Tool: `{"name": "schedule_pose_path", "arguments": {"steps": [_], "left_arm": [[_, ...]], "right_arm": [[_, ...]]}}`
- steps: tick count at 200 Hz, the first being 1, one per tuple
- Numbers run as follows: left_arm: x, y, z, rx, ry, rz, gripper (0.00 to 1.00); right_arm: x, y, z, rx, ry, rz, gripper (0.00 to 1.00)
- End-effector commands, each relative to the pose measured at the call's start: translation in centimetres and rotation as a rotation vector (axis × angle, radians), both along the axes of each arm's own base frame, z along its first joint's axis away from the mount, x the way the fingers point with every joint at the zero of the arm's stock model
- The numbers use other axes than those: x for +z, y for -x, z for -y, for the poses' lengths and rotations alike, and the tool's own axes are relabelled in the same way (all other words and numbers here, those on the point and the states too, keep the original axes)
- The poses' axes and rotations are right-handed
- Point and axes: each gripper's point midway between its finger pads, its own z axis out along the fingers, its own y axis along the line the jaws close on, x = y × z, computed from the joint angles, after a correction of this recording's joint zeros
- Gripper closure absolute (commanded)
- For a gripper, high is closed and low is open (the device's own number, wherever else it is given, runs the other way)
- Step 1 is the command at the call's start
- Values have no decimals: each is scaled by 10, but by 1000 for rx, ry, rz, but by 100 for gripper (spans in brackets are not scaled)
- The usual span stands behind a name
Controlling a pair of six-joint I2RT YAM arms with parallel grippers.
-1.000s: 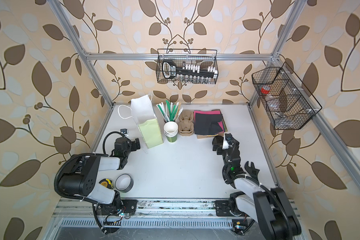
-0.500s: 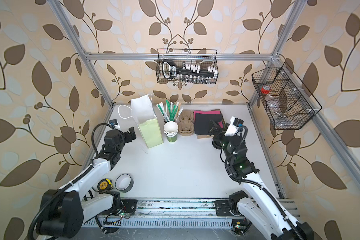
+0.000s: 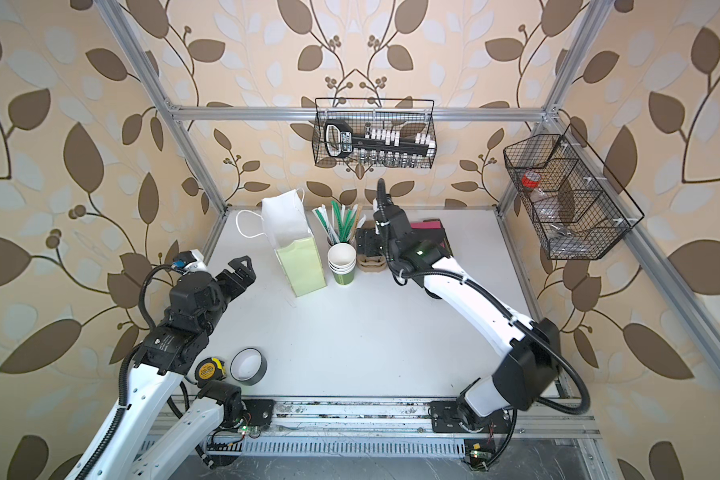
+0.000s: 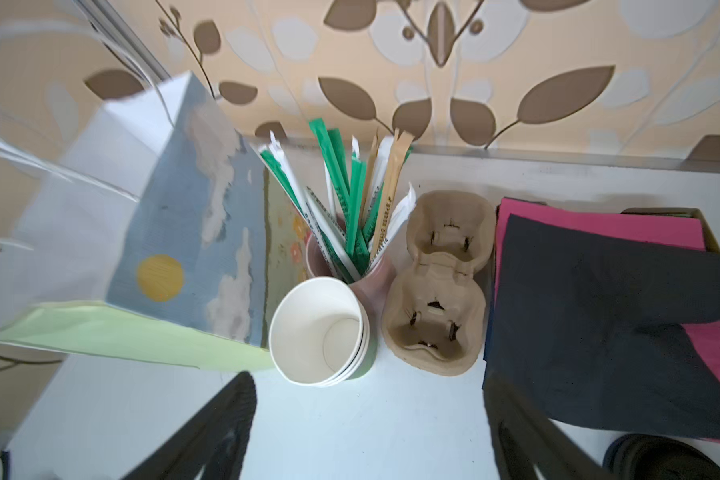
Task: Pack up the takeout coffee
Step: 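Reach the right gripper over the stack of white paper cups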
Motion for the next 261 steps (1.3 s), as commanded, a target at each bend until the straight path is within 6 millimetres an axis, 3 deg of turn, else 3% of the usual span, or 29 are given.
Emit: {"name": "schedule_pose_path", "arguments": {"steps": [1, 18, 53, 77, 174, 223, 261], "left_arm": [[-20, 9, 9, -79, -67, -186, 1], [-32, 16, -3, -18, -154, -288, 1], [-28, 15, 5, -49, -160, -274, 1], [-28, 14, 13, -91, -142, -261, 1], [-30, 11, 30, -177, -99, -267, 1], [-33, 10, 36, -202, -89, -276, 1], [-33, 9, 37, -209, -85, -276, 1]], "right_arm": [[-34, 10, -15, 72, 116, -148, 18], [-45, 1, -31, 93, 120, -183, 23], [-70, -17, -45, 93, 157, -237, 45], [-86, -23, -50, 88, 180, -271, 54], [-107, -41, -48, 45, 220, -302, 58], [-114, -47, -47, 42, 202, -325, 65], [-117, -46, -50, 45, 184, -335, 76]]}}
